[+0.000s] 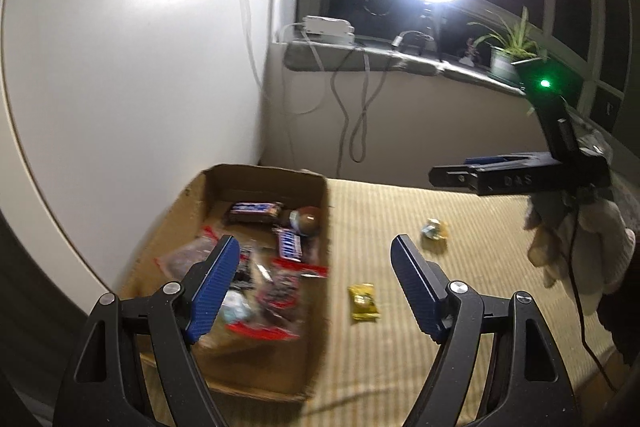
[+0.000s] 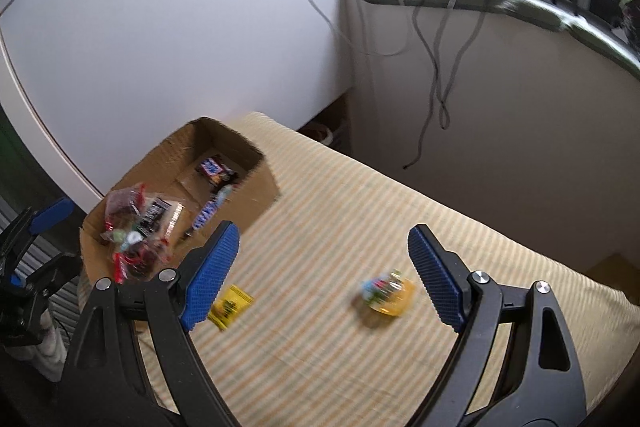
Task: Organize snacks
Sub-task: 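Withdraw both open tools toward the yellow candy packet and yellow jelly cup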
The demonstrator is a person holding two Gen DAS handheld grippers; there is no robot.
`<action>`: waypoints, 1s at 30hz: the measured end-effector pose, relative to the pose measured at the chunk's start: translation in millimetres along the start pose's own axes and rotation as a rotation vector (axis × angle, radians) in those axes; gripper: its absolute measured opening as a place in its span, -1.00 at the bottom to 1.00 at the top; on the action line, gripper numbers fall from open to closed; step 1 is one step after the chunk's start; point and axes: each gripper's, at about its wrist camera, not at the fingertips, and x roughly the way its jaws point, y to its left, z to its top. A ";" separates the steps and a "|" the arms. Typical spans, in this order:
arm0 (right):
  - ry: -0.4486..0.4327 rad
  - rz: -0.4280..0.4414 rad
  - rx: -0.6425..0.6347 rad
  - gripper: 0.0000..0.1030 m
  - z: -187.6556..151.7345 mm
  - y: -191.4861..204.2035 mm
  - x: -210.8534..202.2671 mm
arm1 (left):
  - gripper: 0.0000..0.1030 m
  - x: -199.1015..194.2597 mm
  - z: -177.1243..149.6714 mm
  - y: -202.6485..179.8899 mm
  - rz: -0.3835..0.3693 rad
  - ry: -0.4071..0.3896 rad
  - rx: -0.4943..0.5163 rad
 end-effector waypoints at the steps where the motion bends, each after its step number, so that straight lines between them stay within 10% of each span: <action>1: 0.003 -0.001 0.010 0.72 -3.4 -7.9 -1.0 | 0.52 0.0 -1.5 -5.6 -0.010 0.004 0.006; 15: 0.042 0.022 -0.010 0.72 -38.0 -45.0 7.7 | 0.03 20.8 -40.8 -58.1 -0.122 0.142 -0.007; 30: 0.091 0.076 -0.053 0.37 -53.4 -57.8 40.2 | -0.14 83.7 -53.6 -71.7 0.014 0.237 0.005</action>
